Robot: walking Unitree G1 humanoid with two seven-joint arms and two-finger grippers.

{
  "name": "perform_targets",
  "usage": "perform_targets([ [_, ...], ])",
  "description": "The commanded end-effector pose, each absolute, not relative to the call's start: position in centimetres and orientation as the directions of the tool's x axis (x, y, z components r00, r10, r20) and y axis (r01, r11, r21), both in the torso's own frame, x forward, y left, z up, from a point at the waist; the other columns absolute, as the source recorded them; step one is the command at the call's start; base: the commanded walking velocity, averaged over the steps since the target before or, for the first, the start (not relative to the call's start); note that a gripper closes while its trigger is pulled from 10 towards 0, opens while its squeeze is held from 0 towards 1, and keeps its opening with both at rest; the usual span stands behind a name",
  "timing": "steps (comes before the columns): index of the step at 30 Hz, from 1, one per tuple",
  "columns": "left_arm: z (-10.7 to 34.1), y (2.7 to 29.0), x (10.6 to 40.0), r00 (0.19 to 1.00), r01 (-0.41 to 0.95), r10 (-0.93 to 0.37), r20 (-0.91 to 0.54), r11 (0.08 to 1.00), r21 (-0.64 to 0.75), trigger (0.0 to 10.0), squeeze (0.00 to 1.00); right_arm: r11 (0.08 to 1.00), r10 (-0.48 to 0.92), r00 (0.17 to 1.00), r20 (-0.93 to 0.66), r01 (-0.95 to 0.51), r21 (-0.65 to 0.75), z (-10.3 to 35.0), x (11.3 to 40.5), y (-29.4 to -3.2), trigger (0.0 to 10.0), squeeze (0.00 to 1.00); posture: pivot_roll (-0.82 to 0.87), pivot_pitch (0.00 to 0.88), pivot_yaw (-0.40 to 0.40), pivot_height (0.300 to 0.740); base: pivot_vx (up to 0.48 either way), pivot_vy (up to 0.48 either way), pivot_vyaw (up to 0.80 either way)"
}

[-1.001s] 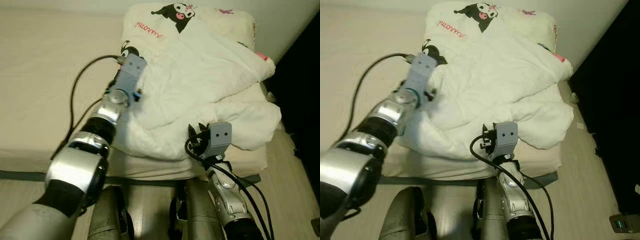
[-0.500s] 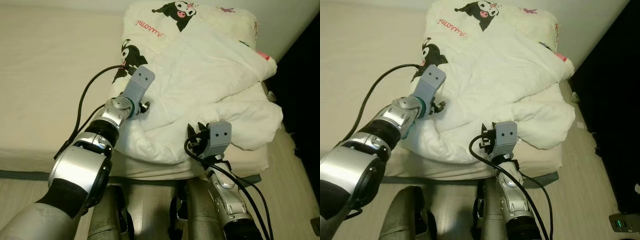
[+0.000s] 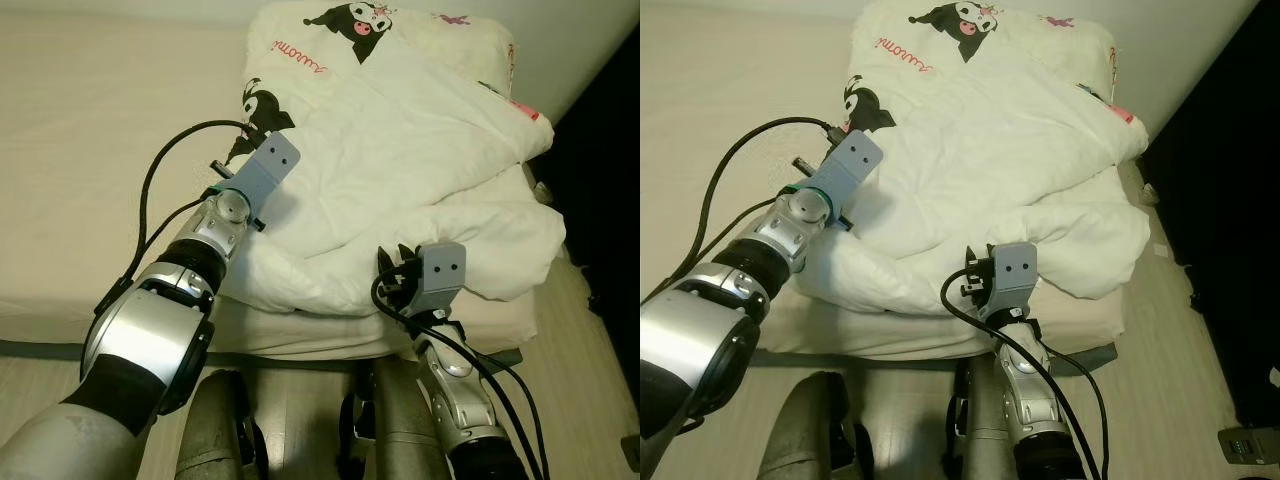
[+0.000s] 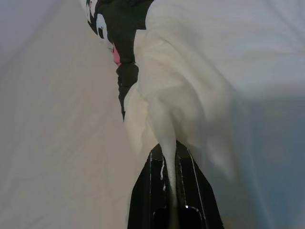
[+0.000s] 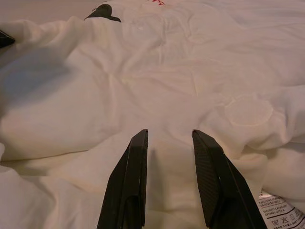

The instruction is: Clean up the room

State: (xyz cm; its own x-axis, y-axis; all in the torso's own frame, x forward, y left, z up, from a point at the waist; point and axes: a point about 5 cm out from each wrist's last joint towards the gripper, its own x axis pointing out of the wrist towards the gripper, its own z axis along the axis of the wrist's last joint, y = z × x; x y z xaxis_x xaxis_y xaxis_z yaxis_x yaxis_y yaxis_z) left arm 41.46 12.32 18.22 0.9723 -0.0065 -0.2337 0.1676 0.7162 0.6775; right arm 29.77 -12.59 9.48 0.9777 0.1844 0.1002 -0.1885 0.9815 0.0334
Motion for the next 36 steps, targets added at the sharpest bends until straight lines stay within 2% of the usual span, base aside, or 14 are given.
perform_targets([
  [1,17.7,12.5,41.3,0.967,0.195,-0.018,-0.253,0.695,0.693,0.0,0.0,0.982,0.18,0.98,0.08,-0.184,0.04,9.1,29.6,-12.8,10.0,0.0,-0.09,0.171,0.014,0.61,0.0,0.0,0.0],
  [11,17.7,12.0,41.2,0.931,0.343,-0.192,-0.31,0.75,0.566,0.0,0.0,0.987,0.151,0.981,0.125,-0.157,0.038,10.5,30.4,-13.7,10.0,0.0,-0.09,0.166,0.018,0.61,0.0,0.0,0.0],
  [13,18.0,12.4,40.8,0.86,0.508,-0.384,-0.336,0.699,0.503,0.0,0.0,0.991,0.121,0.979,0.164,-0.128,0.034,11.8,30.9,-14.9,10.0,0.0,-0.1,0.165,0.019,0.61,0.0,0.0,0.0],
  [16,17.7,14.0,39.9,0.779,0.626,-0.495,-0.384,0.583,0.518,0.0,0.0,0.993,0.106,0.976,0.191,-0.113,0.031,12.8,31.3,-15.8,10.0,0.0,-0.09,0.164,0.017,0.61,0.0,0.0,0.0],
  [23,16.7,16.0,39.0,0.738,0.672,-0.512,-0.44,0.503,0.543,0.0,0.0,0.99,0.14,0.986,0.092,-0.138,-0.029,11.4,31.3,-15.9,10.0,0.0,-0.08,0.168,0.004,0.61,0.0,0.0,0.0],
  [26,16.5,16.2,39.0,0.76,0.649,-0.497,-0.419,0.54,0.536,0.0,0.0,0.996,-0.027,0.992,-0.125,0.016,-0.088,7.6,30.6,-17.4,10.0,0.0,-0.08,0.175,-0.005,0.61,0.0,0.0,0.0],
  [29,16.6,15.9,38.9,0.756,0.653,-0.513,-0.406,0.55,0.521,0.0,0.0,0.978,-0.209,0.962,-0.175,0.205,-0.039,6.7,30.0,-18.8,10.0,0.0,-0.08,0.181,-0.007,0.61,0.0,0.0,0.0],
  [30,16.6,15.5,38.9,0.757,0.652,-0.519,-0.398,0.556,0.516,0.0,0.0,0.925,-0.369,0.907,-0.203,0.379,0.014,6.4,29.4,-20.4,10.0,0.17,-0.08,0.184,-0.005,0.61,0.0,0.0,0.0],
  [31,16.6,15.5,38.9,0.757,0.652,-0.519,-0.398,0.556,0.516,0.0,0.0,0.925,-0.369,0.907,-0.203,0.379,0.014,6.4,29.4,-20.4,10.0,0.17,-0.08,0.184,-0.005,0.61,0.0,0.0,0.0],
  [32,16.6,15.4,39.0,0.758,0.65,-0.518,-0.395,0.559,0.515,0.0,0.0,0.898,-0.424,0.881,-0.21,0.439,0.03,6.4,29.2,-21.1,10.0,0.31,-0.08,0.184,-0.005,0.61,0.0,0.0,0.0],
  [33,16.5,15.3,38.9,0.758,0.651,-0.522,-0.393,0.561,0.511,0.0,0.0,0.871,-0.475,0.858,-0.197,0.489,0.031,6.6,28.9,-21.9,10.0,0.77,-0.09,0.185,-0.003,0.61,0.0,0.0,0.0],
  [34,16.5,15.3,38.9,0.758,0.651,-0.522,-0.393,0.561,0.511,0.0,0.0,0.871,-0.475,0.858,-0.197,0.489,0.031,6.6,28.9,-21.9,10.0,0.77,-0.09,0.185,-0.003,0.61,0.0,0.0,0.0],
  [35,16.5,15.1,38.9,0.756,0.653,-0.524,-0.392,0.562,0.508,0.0,0.0,0.841,-0.525,0.829,-0.192,0.54,0.026,6.7,28.7,-22.9,10.0,1.0,-0.09,0.187,-0.001,0.61,0.0,0.0,0.0],
  [36,16.4,15.1,38.9,0.754,0.655,-0.527,-0.391,0.561,0.506,0.0,0.0,0.825,-0.552,0.812,-0.19,0.565,0.02,6.8,28.6,-23.4,10.0,1.0,-0.09,0.187,-0.001,0.61,0.0,0.0,0.0],
])
